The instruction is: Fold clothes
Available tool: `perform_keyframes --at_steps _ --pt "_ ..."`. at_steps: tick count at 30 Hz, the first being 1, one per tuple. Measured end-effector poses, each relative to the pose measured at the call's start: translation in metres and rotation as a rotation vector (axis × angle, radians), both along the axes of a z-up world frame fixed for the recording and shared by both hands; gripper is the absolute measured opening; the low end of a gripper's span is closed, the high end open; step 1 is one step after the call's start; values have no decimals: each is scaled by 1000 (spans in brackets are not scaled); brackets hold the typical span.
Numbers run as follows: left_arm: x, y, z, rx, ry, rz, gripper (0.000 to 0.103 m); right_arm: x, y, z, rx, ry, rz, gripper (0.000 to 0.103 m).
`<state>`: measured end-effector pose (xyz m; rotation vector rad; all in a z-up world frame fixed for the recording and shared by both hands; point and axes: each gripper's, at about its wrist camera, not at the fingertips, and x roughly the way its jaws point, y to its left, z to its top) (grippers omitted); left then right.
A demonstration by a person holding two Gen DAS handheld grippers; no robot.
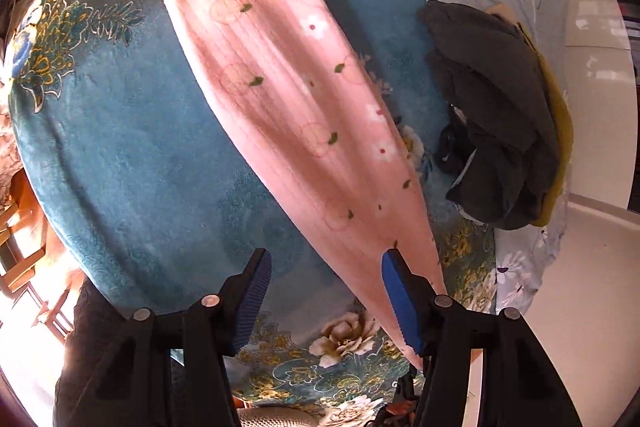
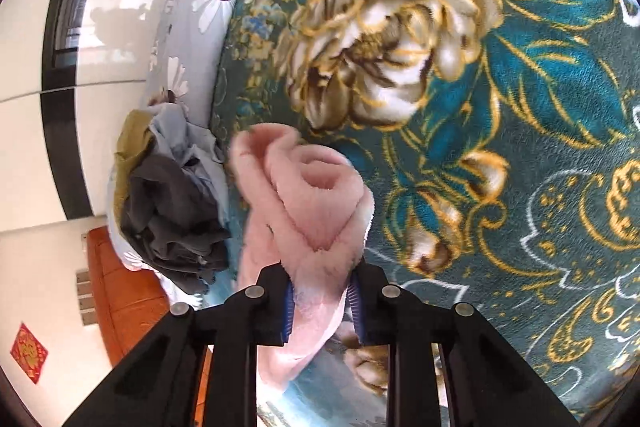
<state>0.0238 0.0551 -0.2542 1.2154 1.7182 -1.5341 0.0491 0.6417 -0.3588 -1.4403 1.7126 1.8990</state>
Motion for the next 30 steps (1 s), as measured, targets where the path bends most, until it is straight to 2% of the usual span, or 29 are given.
perform_keyframes --at_steps 3,5,9,10,12,14,19,22,24,26,30 --pt "8 -5 -1 13 13 11 64 6 4 -27 -62 -104 -38 25" --pt "20 -12 -3 17 15 33 64 12 5 -30 -90 -105 -76 32" --pt "55 -38 -11 28 30 124 65 29 5 0 16 -94 -127 50" --pt "64 -45 -13 31 44 141 65 38 5 6 18 -89 -164 58" --pt "78 -62 -18 31 76 156 68 55 4 21 29 -78 -224 60" --pt "92 -81 -25 33 105 181 69 66 -7 42 74 -70 -212 60" --pt "125 -143 -47 -4 147 233 70 69 -59 101 162 -30 -111 60" --pt "142 -182 -68 -45 145 233 71 52 -113 136 187 -8 -54 60" --pt "153 -207 -86 -50 137 248 72 40 -155 161 212 11 28 63" --pt "164 -229 -109 -28 126 278 72 27 -190 181 252 11 127 73" --pt "177 -261 -149 24 108 321 72 4 -249 215 335 -4 303 73"
